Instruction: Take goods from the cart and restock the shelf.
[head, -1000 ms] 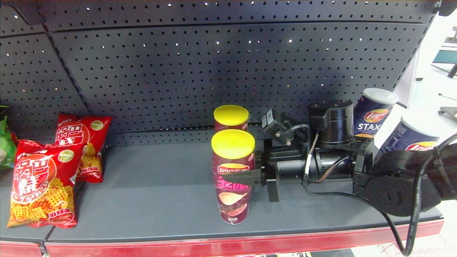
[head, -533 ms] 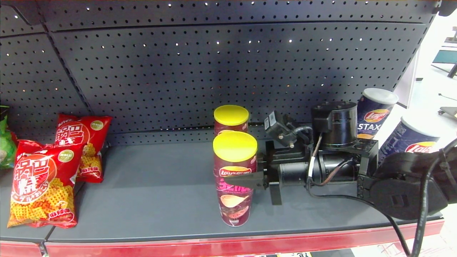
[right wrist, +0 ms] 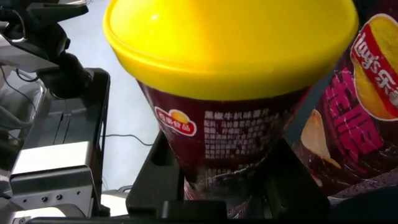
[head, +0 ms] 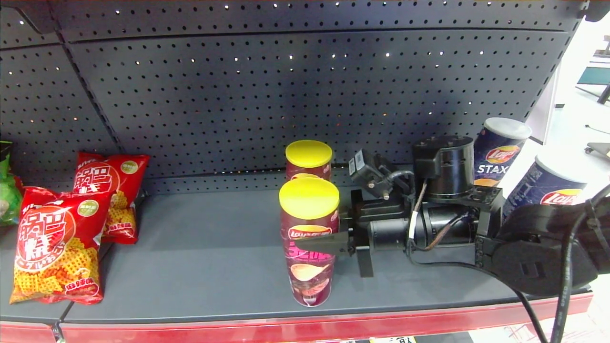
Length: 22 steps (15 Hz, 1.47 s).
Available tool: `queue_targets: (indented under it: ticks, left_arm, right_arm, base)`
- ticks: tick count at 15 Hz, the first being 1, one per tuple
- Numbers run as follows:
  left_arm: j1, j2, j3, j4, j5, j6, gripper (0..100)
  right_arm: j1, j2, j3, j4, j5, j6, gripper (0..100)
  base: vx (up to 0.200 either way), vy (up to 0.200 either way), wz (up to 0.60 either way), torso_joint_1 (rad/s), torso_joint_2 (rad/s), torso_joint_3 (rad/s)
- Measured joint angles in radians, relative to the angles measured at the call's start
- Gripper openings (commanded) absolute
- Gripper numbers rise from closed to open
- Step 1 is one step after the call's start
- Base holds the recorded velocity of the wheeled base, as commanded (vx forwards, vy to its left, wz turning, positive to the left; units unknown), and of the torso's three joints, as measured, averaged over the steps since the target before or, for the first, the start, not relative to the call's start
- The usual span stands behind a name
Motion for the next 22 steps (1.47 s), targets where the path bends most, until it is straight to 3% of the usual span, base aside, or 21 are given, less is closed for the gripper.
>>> queue_targets:
  ticks: [2,3,13,22]
  left_arm:
    - [0.000,0.000,0.000,0.000,0.000,0.000,100]
    - [0.000,0.000,0.000,0.000,0.000,0.000,100]
    - [0.000,0.000,0.000,0.000,0.000,0.000,100]
    - [0.000,0.000,0.000,0.000,0.000,0.000,100]
  right_arm:
    - [0.005,0.000,0.003,-0.001,0.000,0.000,0]
    - [0.005,0.000,0.005,-0.002,-0.001,0.000,100]
    - [-0.004,-0.015,0.030,-0.002,-0.001,0.001,100]
    - [-0.148,-0.321,0.287,0.006,-0.004,0.008,100]
  base:
    - [0.000,0.000,0.00,0.000,0.00,0.000]
    - [0.000,0.000,0.00,0.000,0.00,0.000]
    - [0.000,0.000,0.00,0.000,0.00,0.000]
    - [0.000,0.000,0.00,0.000,0.00,0.000]
